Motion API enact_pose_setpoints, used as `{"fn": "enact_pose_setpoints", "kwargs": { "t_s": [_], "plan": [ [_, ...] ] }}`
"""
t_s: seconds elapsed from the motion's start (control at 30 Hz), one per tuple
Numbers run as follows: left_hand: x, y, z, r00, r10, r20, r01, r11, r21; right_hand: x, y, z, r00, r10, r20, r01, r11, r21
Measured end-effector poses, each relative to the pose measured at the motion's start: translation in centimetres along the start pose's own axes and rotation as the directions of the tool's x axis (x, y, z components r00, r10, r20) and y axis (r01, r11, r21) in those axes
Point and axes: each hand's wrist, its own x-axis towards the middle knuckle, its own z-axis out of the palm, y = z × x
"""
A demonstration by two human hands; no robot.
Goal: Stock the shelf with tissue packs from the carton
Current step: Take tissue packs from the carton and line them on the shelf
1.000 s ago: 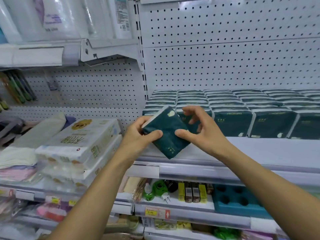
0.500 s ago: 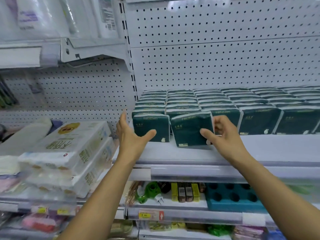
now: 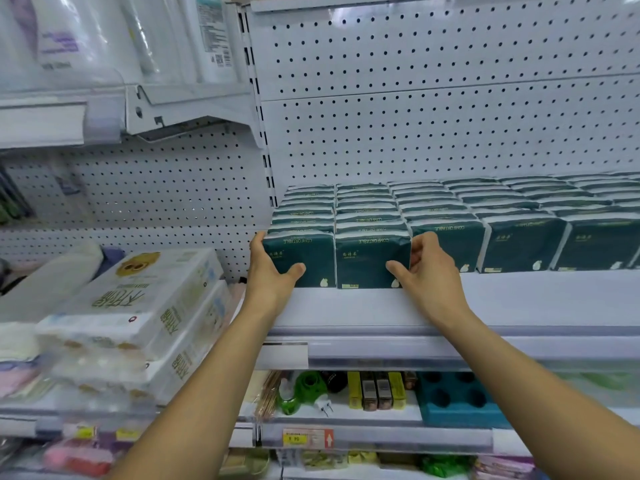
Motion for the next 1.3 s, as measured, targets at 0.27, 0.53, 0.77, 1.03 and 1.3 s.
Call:
{"fn": "enact_pose_setpoints", "kwargs": {
  "t_s": [0.27,0.53,0.77,1.03,1.3],
  "plan": [
    [0.1,0.0,-0.2,1.0,-0.007,0.02,0.006,0.999,0.033,-0.4,0.4,-0.1,0.997,-0.025,-0.073,0.012,0.985,-0.174],
    [-5.6,0.5,-1.9,0.947,0.312,-0.08,-0.265,0.896,0.355,-3.2,0.2,-1.4,0.865,-0.472,-0.174,0.389,0.847,-0.361],
    [-14.0,-0.6,-2.7,0.859,0.506,-0.081,-0.363,0.712,0.601,-9.0,-1.1,-1.9,0.759,-0.649,-0.051,0.624,0.747,-0.23],
    [-24.3,-6.7,-4.3,0.92,0.381,-0.089,-0.183,0.621,0.762,-17.7,0.0,1.9,0.669,-0.7,0.25,0.733,0.676,-0.07],
    [-32.5,-14.1,-8.7,0.983,0.001,-0.184,0.152,0.562,0.813,-24.1,1.4,9.0,0.532,-0.662,0.528,0.768,0.64,0.027]
  ]
}}
